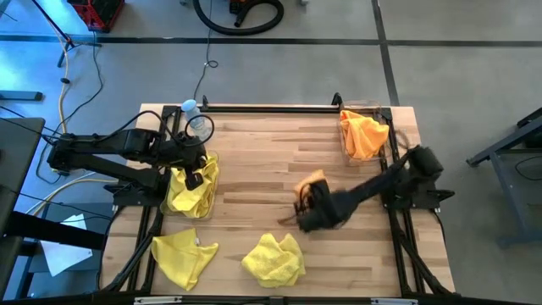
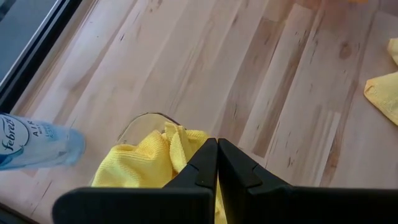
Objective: Sort microfiber towel by color & place in baskets
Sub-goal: Put the orange microfiber cloth into the right transparent bin
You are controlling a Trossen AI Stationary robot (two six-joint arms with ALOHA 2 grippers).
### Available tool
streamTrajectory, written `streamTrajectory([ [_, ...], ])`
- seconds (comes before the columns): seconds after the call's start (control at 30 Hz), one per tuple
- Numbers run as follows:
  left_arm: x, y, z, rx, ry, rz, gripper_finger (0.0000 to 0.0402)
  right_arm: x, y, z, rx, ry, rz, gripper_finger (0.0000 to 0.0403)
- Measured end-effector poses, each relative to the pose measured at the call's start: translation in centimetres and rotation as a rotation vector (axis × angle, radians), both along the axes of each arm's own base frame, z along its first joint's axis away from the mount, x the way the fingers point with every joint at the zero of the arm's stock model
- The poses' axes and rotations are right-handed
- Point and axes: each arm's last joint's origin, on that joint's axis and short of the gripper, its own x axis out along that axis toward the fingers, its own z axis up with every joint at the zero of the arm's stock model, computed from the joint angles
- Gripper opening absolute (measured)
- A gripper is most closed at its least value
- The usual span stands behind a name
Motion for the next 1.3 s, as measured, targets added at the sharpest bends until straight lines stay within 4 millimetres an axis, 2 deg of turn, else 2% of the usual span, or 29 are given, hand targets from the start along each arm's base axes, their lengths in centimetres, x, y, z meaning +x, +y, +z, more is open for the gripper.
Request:
streamTrajectory([
  [0.1, 0.1, 0.0, 0.0, -0.002, -0.008, 0.003, 0.0000, 0.1, -3.7, 2.9, -0.112, -0.005, 0.062, 0.0009],
  [0.2, 0.1, 0.0, 0.0, -0.016, -0.017, 0.026, 0.0000, -0.8, -7.4, 5.6, -0.203, 0.038, 0.076, 0.0009],
  [0.33, 0.1, 0.0, 0.1, -0.026, -0.031, 0.061, 0.0000, -3.2, -10.9, 9.1, -0.289, 0.072, 0.089, 0.0005],
  [0.47, 0.1, 0.1, 0.1, -0.026, -0.038, 0.087, 0.0000, -6.9, -13.4, 11.9, -0.365, 0.070, 0.057, 0.0004],
  [0.57, 0.1, 0.2, 0.1, -0.007, -0.043, 0.111, 0.0000, -10.6, -14.6, 11.8, -0.352, 0.007, 0.008, 0.0003],
  [0.67, 0.1, 0.2, 0.1, 0.007, -0.054, 0.151, 0.0000, -14.0, -14.9, 11.2, -0.344, -0.111, -0.044, 0.0002],
  [0.87, 0.1, 0.3, 0.1, 0.005, -0.060, 0.168, 0.0000, -19.0, -15.2, 10.4, -0.405, -0.273, -0.194, 0.0001],
  [1.03, 0.1, 0.3, 0.2, -0.009, -0.071, 0.190, 0.0000, -20.6, -15.8, 9.1, -0.277, -0.220, -0.247, 0.0001],
  [1.3, 0.1, 0.3, 0.2, -0.040, -0.090, 0.236, 0.0000, -20.2, -18.3, 7.1, -0.037, 0.011, -0.229, 0.0001],
])
